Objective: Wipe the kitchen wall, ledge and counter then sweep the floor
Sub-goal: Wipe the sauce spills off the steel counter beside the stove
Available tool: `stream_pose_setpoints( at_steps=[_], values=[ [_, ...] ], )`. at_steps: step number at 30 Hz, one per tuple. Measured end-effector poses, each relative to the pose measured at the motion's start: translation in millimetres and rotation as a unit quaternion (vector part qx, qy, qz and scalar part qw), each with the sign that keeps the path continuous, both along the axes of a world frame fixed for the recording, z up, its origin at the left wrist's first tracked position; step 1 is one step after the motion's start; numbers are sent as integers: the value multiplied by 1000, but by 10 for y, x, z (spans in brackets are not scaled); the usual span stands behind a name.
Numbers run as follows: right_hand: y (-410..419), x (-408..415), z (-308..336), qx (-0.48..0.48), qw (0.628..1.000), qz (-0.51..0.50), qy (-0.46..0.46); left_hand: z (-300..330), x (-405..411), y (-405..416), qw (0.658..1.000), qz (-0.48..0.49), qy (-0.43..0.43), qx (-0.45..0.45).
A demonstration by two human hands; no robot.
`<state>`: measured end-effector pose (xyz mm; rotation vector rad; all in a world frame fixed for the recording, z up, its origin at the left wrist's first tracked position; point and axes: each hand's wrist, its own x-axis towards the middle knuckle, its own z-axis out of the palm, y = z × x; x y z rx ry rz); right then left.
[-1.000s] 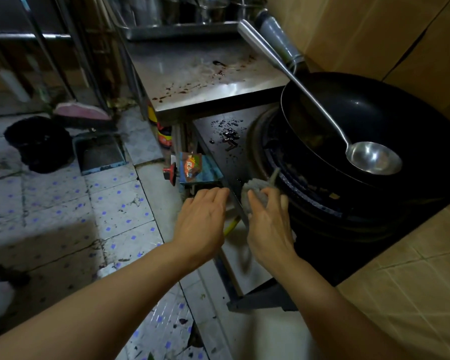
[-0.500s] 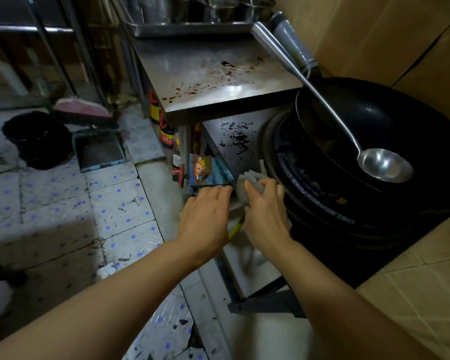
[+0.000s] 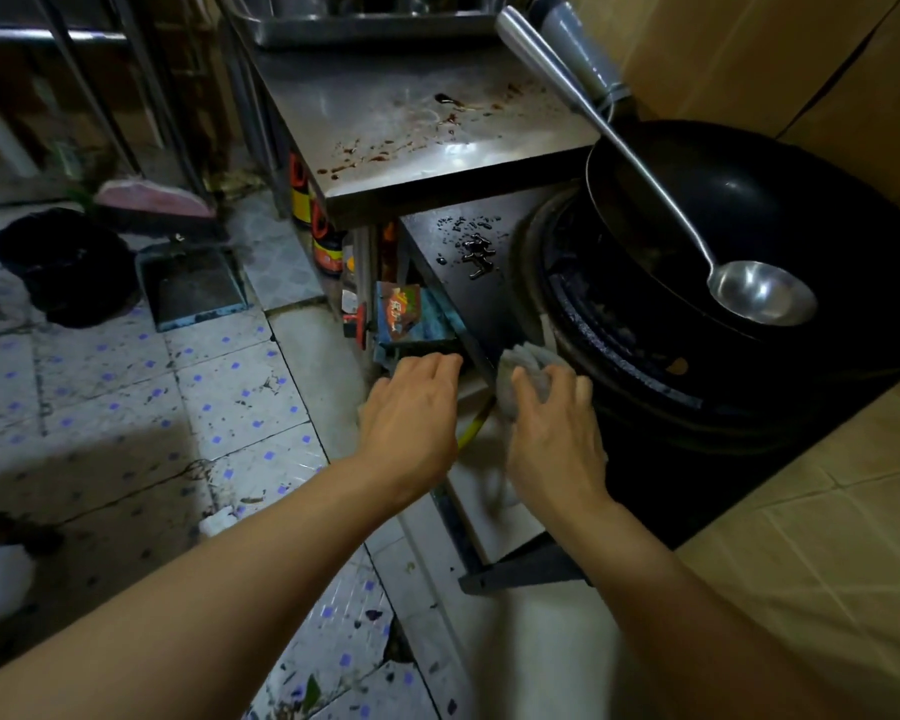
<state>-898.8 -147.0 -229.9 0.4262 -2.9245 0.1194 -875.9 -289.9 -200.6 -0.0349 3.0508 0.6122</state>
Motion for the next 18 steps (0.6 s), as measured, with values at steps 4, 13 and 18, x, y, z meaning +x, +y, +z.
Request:
stream_pose_setpoints(
  at_steps=[4, 13, 18],
  values=[
    [-166, -161, 60, -26, 999, 3, 28, -4, 84, 70, 1000, -18, -17, -8],
    [48, 82, 62, -5, 1000, -7, 8, 31, 244, 221, 999, -17, -36, -18],
    [365, 528, 28, -3, 999, -38, 7, 62, 348, 411, 998, -43, -38, -20]
  ],
)
